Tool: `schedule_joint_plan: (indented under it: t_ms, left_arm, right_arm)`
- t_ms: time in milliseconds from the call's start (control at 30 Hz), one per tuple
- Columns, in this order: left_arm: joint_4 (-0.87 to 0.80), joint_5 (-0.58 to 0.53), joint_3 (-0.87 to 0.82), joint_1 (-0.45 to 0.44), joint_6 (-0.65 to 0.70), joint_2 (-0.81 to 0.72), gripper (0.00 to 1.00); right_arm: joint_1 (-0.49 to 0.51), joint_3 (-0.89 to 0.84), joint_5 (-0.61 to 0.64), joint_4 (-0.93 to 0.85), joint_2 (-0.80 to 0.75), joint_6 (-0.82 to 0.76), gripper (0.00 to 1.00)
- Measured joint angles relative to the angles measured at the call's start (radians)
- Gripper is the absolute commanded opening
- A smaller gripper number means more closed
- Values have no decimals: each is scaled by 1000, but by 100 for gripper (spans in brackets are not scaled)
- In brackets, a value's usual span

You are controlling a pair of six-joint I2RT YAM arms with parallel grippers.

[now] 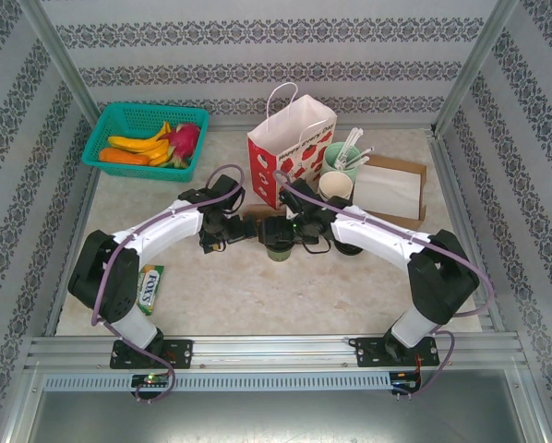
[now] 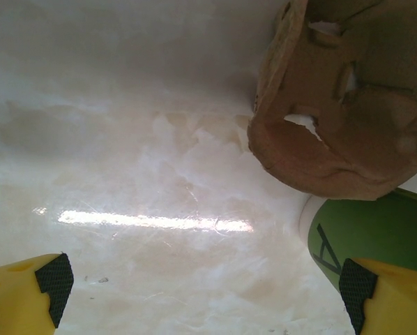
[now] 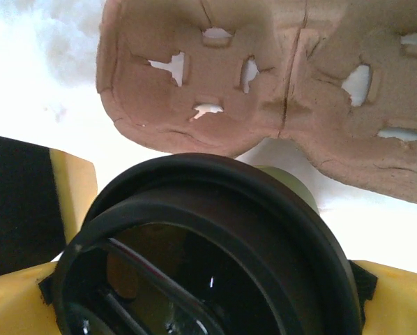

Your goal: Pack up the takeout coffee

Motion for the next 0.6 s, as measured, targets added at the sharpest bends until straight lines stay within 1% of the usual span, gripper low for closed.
schedule_joint_plan:
  t_ms: [67,133,400,533,600]
  left_arm:
    - [2,5,0,0,3,5,99]
    - [2,11,0,-2,5,10,100]
    - [2,13,6,-5,19,19,99]
    - [11,2,6,-7,19,18,99]
    - [23,-14,6,-7,19,13,99]
  right_arm:
    - [6,10,16,-5,4,-7,84]
    - [9,9,19,-3,4,-11,83]
    - [11,-15,16,29,-5,-16,72]
    - [10,-53,10,37,-43,-16,69]
    - [1,-87,-1,19,-88,-16,68]
